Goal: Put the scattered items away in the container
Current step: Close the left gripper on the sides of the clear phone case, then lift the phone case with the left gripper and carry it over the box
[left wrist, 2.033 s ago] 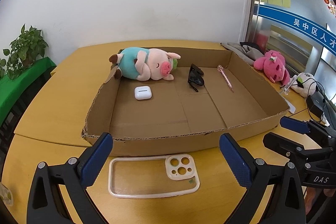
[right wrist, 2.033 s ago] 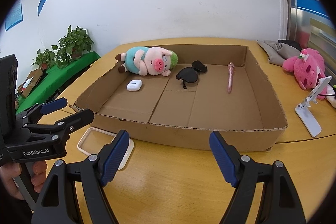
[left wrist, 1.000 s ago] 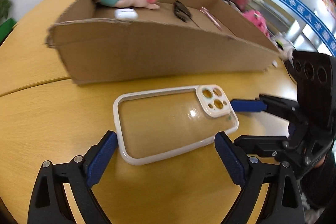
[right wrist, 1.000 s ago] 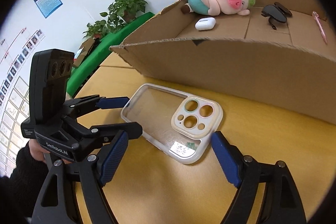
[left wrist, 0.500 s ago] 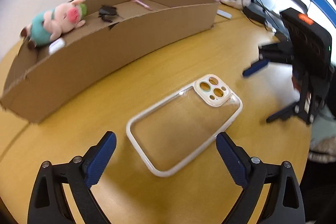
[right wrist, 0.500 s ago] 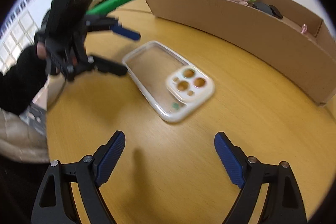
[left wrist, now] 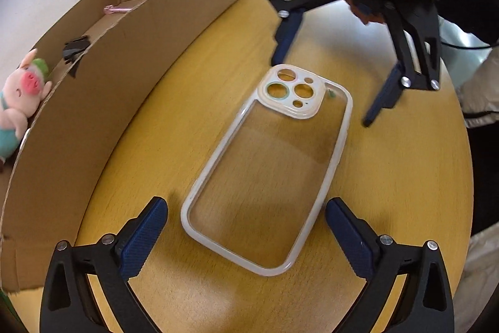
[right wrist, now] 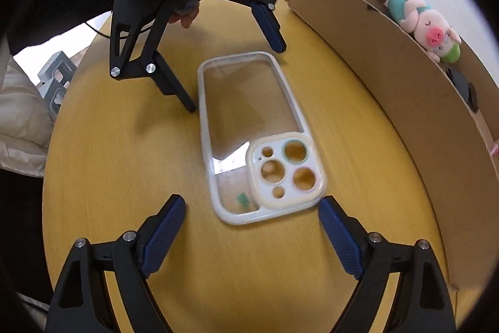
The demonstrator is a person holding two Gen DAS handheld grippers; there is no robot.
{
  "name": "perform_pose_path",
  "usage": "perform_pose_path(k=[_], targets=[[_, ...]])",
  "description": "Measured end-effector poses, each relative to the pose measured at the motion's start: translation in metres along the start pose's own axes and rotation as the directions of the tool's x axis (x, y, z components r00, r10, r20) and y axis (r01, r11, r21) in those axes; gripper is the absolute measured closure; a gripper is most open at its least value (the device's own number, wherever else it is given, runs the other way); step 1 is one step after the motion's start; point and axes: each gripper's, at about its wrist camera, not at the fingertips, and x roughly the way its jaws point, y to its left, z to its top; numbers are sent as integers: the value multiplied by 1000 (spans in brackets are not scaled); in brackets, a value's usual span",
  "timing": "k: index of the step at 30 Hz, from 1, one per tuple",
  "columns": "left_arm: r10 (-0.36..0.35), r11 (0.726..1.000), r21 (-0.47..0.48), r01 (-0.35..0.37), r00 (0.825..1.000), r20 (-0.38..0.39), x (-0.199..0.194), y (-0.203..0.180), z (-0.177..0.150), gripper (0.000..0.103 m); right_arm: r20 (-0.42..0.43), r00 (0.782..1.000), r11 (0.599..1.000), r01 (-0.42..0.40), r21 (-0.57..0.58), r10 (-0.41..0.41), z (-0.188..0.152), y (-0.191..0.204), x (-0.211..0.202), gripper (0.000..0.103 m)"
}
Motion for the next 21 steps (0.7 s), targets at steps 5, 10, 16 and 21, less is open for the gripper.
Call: perform_pose_path(k=[5, 10, 16, 21], targets=[[-61, 997, 51, 60, 998, 19, 3, -1, 5, 2, 8, 1000, 1000, -6, -12, 6, 2, -15, -1, 21], [-96, 995, 41, 95, 995, 23, -3, 7, 6, 15, 3, 999, 999, -43, -7, 43, 0, -22, -5, 27], [-28, 995, 95, 20, 996, 85, -29, -3, 18, 16, 9, 999, 999, -40, -21, 40, 4, -27, -25, 27], [63, 985, 151, -86, 987, 145, -67, 2, 45, 16, 34, 999, 998, 18, -59, -16, 20, -35, -64, 27]])
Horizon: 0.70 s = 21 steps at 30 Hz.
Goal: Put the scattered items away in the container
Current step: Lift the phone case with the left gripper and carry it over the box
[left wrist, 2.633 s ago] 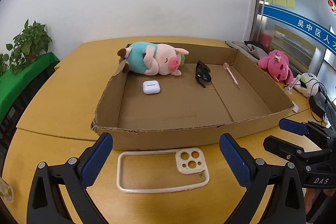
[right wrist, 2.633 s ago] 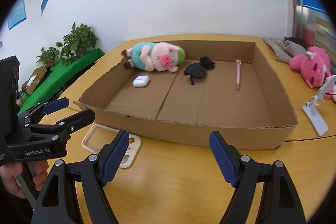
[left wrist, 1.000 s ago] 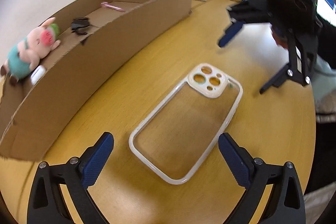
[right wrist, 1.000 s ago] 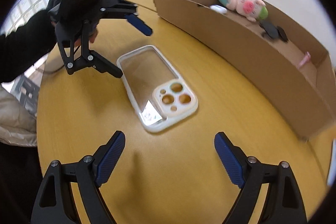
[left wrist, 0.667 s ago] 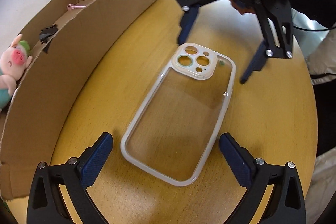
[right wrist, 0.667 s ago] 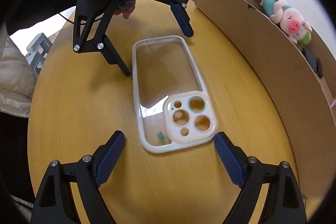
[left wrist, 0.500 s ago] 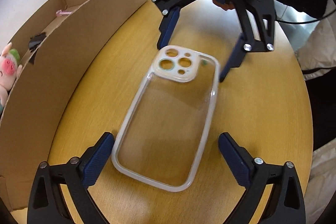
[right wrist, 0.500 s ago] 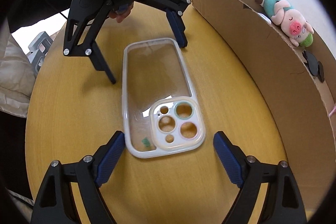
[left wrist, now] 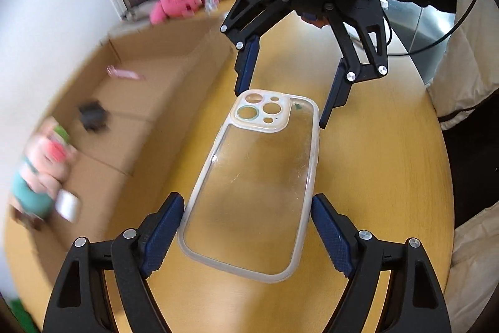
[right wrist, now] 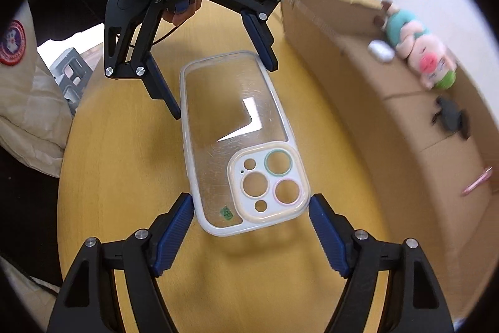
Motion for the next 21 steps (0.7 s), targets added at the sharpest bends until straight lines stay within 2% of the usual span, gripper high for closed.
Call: perform_pose_path(k=[4, 6, 7, 11, 16, 21], targets=[[81, 995, 55, -83, 996, 24, -29, 30, 26, 16, 12, 998, 997, 65, -35, -65, 19, -21, -36, 27], [120, 990, 69, -122, 992, 32, -51, 41, 28, 16, 20, 996, 994, 92, -51, -91, 36, -31, -53, 27], [139, 987, 74, -141, 990, 37, -57, 52, 33, 16, 19, 995, 993, 103, -57, -102, 47, -28, -55, 27], [180, 981, 71, -180, 984, 14, -67, 87, 35, 16, 4, 990, 985, 141, -94, -142, 81, -57, -61, 27], [184, 982, 49, -184, 983, 3, -69, 120, 24, 16, -12, 992, 985, 126, -121, -129, 111, -84, -41, 27], [153, 988, 19, -152, 987, -47, -45, 147, 3, 17, -30, 996, 990, 83, -114, -87, 120, -106, -3, 27]])
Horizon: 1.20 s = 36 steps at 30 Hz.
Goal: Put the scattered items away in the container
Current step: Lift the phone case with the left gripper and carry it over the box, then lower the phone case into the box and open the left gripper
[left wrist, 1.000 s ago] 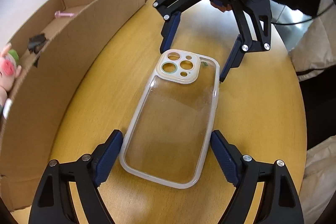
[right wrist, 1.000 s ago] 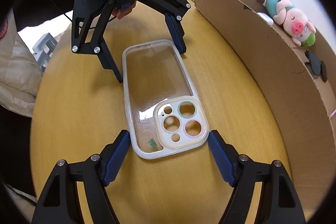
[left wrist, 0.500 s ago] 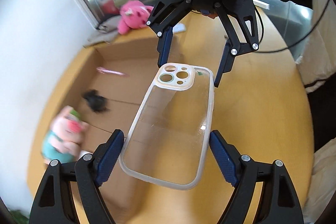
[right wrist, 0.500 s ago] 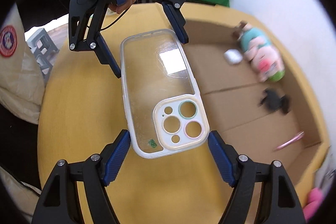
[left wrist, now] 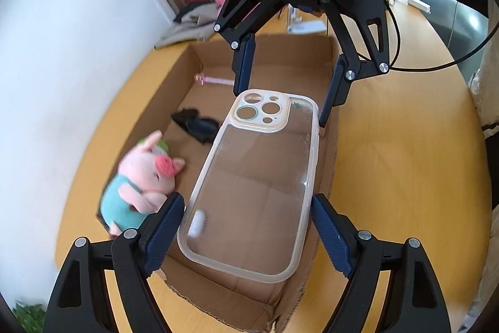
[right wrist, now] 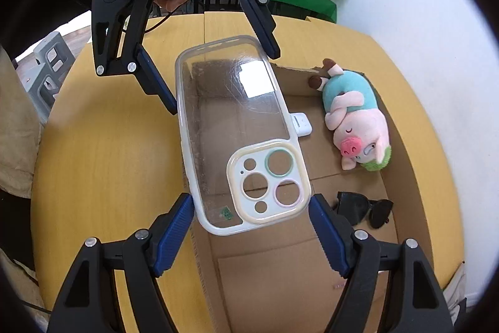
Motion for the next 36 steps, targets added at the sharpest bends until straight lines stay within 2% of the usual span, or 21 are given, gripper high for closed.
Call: perform_pose_path(k=[8, 12, 17, 18, 19, 20, 23, 31, 33, 36], targets=[[-101, 994, -48, 97, 991, -87, 52, 24, -30, 17, -40, 996, 996, -84, 43, 86, 3, -28, 66, 27], [-161, 986, -63, 153, 976, -147, 75, 27, -40, 17, -58, 989, 989, -132, 68, 136, 1, -33, 94, 27], [-195, 981, -69, 184, 954, -229, 100, 27, -48, 18, -67, 984, 984, -159, 84, 165, 0, -35, 117, 27], [-195, 981, -64, 185, 950, -244, 103, 25, -49, 21, -67, 984, 983, -160, 84, 166, 1, -34, 120, 27], [-211, 977, -60, 203, 942, -260, 106, 22, -51, 35, -68, 984, 984, -160, 85, 166, 2, -34, 122, 28], [-227, 974, -59, 220, 932, -282, 110, 20, -52, 40, -65, 984, 982, -160, 97, 167, 2, -34, 124, 28], [-201, 979, -33, 200, 934, -296, 115, 12, -51, 39, -82, 983, 984, -155, 92, 163, 3, -31, 131, 28], [-164, 986, -47, 157, 933, -319, 116, 4, -51, 37, -129, 983, 989, -116, 94, 127, 3, -19, 139, 26], [-138, 990, -44, 131, 937, -321, 113, 2, -50, 36, -139, 984, 991, -100, 88, 111, 5, -15, 138, 26], [-89, 996, -55, 76, 952, -291, 99, 2, -48, 31, -149, 986, 995, -58, 83, 70, 5, -10, 131, 26]])
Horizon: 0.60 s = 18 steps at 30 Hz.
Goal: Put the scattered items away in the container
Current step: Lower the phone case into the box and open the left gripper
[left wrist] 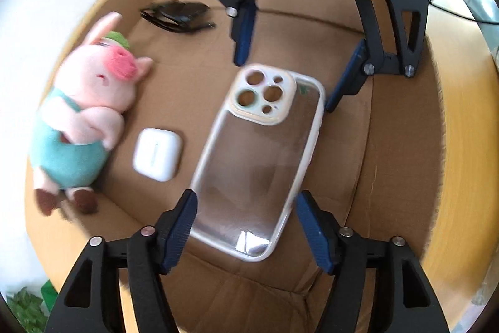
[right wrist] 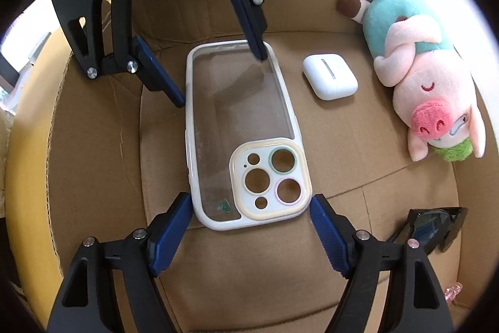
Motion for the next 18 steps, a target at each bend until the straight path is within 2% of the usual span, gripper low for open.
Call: perform_pose_path(k=[2, 4, 7, 8, 10, 14, 16, 18], targets=[[40, 999, -34, -39, 999, 36, -17, 0, -1, 28, 2, 999, 999, 36, 8, -36, -3, 3, -9, 26], [90, 993, -89, -81, 991, 99, -40, -2, -5, 17, 22, 997, 997, 68, 28, -68, -6, 6, -25, 26], [201, 963, -219, -157, 960, 197, -78, -1, -14, 3, 91, 989, 991, 113, 76, -120, -12, 14, -61, 26], [244, 946, -270, -179, 942, 229, -90, -3, -17, 1, 118, 983, 986, 132, 98, -143, -16, 19, -75, 26], [318, 903, -379, -201, 906, 279, -113, -12, -26, 0, 175, 965, 975, 171, 143, -195, -24, 30, -103, 24], [406, 809, -565, -164, 850, 335, -136, -25, -38, 0, 275, 910, 933, 237, 271, -310, -46, 61, -149, 24], [446, 752, -646, -130, 822, 354, -138, -38, -45, 0, 311, 873, 895, 254, 366, -375, -62, 78, -162, 22], [483, 692, -716, -96, 798, 360, -126, -48, -45, 0, 326, 831, 834, 261, 486, -451, -93, 81, -177, 22]])
